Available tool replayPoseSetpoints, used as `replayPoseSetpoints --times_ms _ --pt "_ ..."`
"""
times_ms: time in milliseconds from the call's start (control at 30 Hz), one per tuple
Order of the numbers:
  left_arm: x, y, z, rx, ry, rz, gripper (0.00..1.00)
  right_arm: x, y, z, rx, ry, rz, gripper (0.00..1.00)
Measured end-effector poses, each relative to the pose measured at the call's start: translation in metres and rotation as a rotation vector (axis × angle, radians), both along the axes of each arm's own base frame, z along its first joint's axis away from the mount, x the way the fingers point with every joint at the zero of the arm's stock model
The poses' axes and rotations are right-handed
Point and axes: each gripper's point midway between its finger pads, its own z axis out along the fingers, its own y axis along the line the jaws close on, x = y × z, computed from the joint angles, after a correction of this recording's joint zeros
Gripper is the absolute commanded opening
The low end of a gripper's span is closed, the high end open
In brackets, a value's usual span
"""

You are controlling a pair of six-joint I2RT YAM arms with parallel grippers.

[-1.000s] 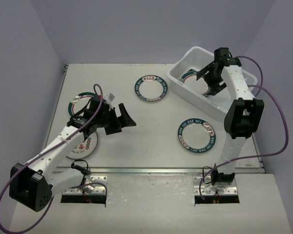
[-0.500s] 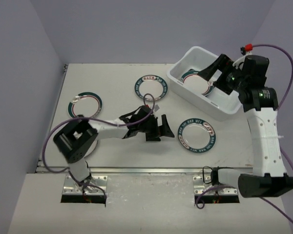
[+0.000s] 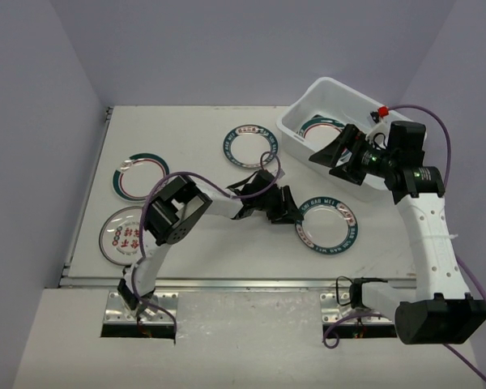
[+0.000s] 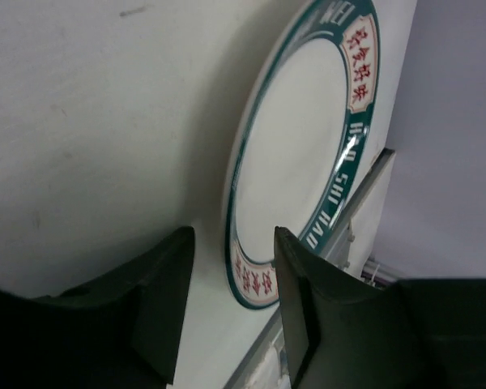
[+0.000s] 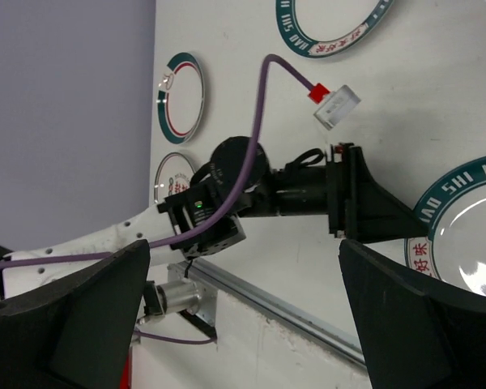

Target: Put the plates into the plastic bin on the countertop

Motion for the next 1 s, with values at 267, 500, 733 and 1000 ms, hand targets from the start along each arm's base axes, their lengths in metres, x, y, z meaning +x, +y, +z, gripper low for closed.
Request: replayPoseSetpoints --times_ms 267,500,733,1000 --pt "0.006 -0.012 -0.018 -0.021 0.03 -0.013 0.0 -0.002 0.005 0.007 0.023 -0.023 0.027 0.99" --pt "0.005 -0.003 -0.013 -0.001 -0.009 -0.005 0.0 0.006 0.004 0.002 0.014 -0.022 0.036 0.99" --pt "-0.004 0.092 0.06 0.097 -0.079 0.108 0.0 0.016 -0.005 -0.019 -0.086 -0.039 0.063 0.99" --pt "0.029 0.224 0.209 -0.083 -0.348 0.355 0.0 0.021 0.009 -0.072 -0.039 0.074 0.203 0.84"
